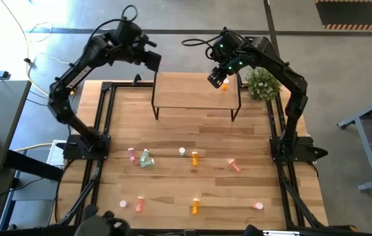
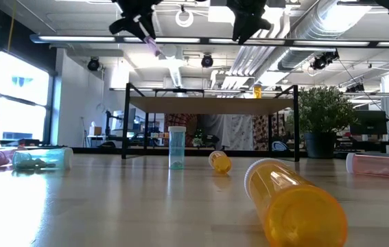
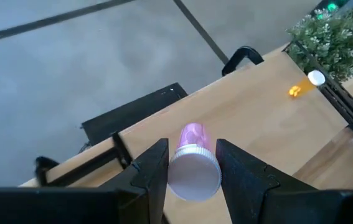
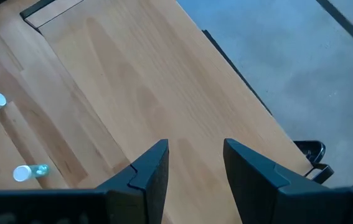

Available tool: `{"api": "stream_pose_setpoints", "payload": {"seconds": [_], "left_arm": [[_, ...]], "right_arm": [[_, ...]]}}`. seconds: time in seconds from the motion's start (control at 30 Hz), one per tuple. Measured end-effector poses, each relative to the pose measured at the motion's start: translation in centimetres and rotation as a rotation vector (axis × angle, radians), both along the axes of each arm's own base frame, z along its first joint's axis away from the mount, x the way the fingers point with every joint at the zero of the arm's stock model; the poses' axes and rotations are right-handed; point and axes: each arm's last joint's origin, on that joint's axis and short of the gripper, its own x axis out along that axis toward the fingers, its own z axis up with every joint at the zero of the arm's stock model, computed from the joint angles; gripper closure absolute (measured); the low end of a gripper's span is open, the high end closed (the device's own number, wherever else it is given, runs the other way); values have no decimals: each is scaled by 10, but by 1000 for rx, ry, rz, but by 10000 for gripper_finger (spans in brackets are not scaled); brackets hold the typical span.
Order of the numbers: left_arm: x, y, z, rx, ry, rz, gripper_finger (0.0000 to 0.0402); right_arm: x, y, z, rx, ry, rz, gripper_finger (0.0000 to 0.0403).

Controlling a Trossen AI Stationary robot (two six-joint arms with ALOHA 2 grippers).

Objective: Pick and place medicine bottles onto shelf by color
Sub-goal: Put the top violet pill bottle on the shelf

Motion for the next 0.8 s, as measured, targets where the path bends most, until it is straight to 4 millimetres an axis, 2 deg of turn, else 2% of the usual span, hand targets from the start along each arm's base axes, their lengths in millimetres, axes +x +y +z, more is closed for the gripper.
{"api": "stream_pose_setpoints", "payload": {"seconds": [0.13,0.33,0.53,0.8], "left_arm": [[14,15,-9,-59,30,-17,284],[34,30,-34,-146,120,-42,284],[51,30,-53,-162,233,-56,284],[69,26,-69,-155,327,-63,284]], "right_arm": [[0,0,0,11,-7,-21,258],[0,0,0,6,-4,-12,258],[0,0,0,6,-4,-12,258],[0,0,0,7,-5,-14,258]]}}
